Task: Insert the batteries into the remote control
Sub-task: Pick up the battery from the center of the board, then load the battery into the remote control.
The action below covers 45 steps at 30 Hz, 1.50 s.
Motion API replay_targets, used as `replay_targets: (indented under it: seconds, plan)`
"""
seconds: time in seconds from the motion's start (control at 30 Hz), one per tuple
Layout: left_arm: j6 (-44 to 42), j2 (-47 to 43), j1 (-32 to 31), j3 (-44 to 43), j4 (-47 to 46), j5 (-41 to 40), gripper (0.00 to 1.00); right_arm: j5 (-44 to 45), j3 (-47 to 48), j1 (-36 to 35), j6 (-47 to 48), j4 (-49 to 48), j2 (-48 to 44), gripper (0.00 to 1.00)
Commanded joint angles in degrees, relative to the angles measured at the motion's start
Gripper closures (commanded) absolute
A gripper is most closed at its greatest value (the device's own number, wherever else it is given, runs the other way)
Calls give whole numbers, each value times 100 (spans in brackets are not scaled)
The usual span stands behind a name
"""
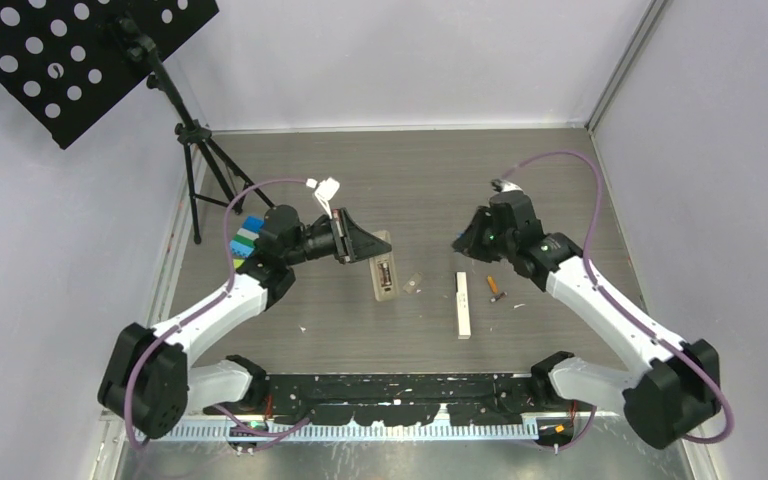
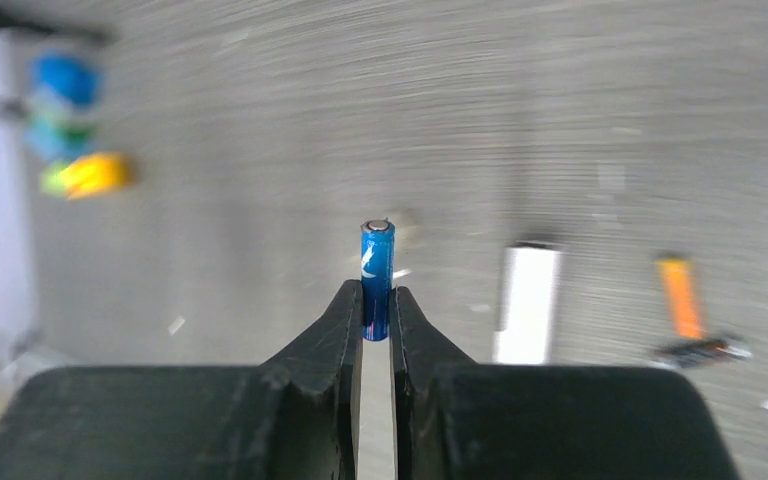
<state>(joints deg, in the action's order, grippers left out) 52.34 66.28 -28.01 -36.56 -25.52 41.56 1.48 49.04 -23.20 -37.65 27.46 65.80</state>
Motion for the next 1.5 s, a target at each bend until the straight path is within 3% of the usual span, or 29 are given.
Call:
replay_targets:
  seconds: [0.0, 0.2, 0.57, 0.73, 1.23, 1.47]
  plan:
    - [656, 377, 15, -5, -509, -217, 100, -1324, 482, -831, 384, -361, -597, 97]
    - [1349, 1091, 15, -6, -852, -71, 100, -1723, 843, -1598, 435, -347, -732, 96]
    - [1937, 1655, 15, 146, -1713, -40, 100, -831, 1555, -2547, 758, 294, 92, 91]
    - [2028, 1649, 15, 192, -1764, -77, 100, -442, 1659, -2601, 728, 392, 309, 90]
    - [2228, 1652, 15, 232, -1964, -159, 100, -676, 1731, -2672, 754, 413, 626, 86]
    - [2262, 1624, 15, 246, -1981, -160, 100, -731, 1706, -2686, 744, 389, 685, 79]
